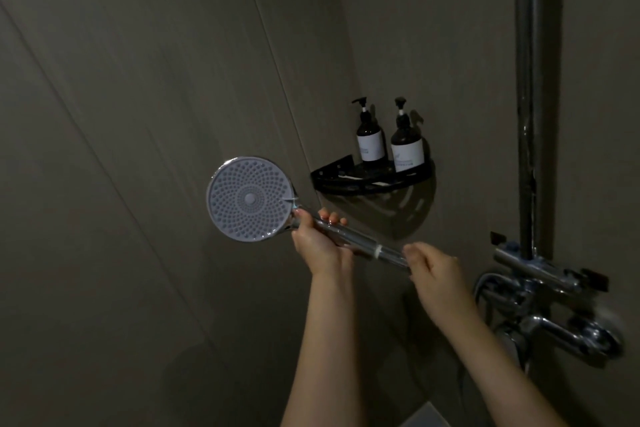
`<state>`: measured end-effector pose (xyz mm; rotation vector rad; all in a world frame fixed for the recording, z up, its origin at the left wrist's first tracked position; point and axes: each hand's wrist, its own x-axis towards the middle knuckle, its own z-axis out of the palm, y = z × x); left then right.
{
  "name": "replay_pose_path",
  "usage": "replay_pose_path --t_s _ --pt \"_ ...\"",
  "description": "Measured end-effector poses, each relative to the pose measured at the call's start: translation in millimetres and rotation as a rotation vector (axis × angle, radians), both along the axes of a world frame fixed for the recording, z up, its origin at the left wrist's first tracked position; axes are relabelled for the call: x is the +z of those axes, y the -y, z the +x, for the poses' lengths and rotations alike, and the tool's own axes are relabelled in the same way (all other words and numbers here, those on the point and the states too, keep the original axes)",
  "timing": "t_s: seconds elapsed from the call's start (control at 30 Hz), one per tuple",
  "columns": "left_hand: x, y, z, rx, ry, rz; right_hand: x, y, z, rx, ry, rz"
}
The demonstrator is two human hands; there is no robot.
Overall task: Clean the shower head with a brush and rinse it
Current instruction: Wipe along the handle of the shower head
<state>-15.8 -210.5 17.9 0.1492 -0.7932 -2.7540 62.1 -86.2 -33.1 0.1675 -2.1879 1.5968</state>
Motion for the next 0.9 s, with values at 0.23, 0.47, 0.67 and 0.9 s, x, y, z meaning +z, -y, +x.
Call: replay_pose_path --t_s 0.23,0.47,0.67,0.9 --pt "-2.3 3.5 0.7 0.013 0.001 -0.015 -3.5 0.2 1.7 0.031 -0.03 0.156" --pt "-3.4 8.3 2.2 0.017 -0.014 -0.031 -4.6 3.4 2.1 0.053 -0.031 0.157" --pt "-1.4 7.5 5.8 0.036 -0.001 -0.044 -1.0 5.9 -1.5 0.04 0.051 0.216" --pt "0.5 6.4 4.7 0.029 -0.001 -0.019 -0.1 6.8 3.0 0.095 0.072 -0.007"
